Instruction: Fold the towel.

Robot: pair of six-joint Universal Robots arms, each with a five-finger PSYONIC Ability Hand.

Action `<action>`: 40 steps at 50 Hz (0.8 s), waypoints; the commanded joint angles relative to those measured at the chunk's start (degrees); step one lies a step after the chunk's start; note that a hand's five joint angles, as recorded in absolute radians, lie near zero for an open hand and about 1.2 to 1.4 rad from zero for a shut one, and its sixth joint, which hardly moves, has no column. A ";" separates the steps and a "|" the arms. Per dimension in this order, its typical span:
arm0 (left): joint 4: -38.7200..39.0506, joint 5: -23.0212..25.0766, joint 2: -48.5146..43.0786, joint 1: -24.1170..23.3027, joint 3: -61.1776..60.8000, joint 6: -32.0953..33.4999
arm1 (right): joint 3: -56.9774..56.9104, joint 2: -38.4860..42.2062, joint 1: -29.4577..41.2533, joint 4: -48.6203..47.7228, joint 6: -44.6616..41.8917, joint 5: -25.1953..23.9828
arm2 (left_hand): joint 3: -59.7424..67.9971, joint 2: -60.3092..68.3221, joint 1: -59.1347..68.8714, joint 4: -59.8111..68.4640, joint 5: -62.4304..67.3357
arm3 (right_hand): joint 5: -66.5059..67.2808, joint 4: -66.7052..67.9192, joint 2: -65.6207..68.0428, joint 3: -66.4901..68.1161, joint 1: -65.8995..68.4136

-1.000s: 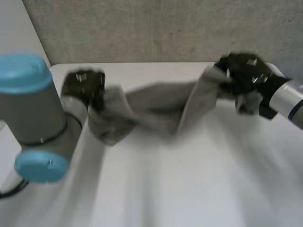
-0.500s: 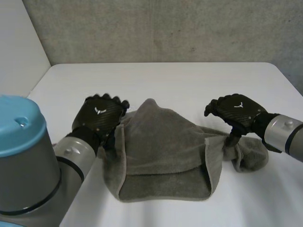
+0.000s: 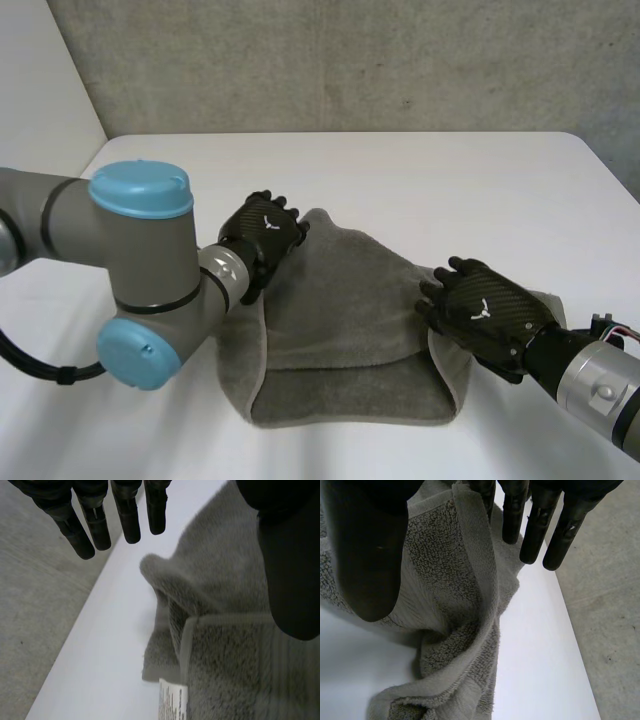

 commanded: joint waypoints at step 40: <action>-3.84 -6.69 -5.74 4.41 -0.45 12.56 | 2.22 5.56 5.10 -11.87 -8.48 4.24 | 21.44 20.97 20.02 20.07 12.23 | 39.87 38.72 38.04 38.43 37.69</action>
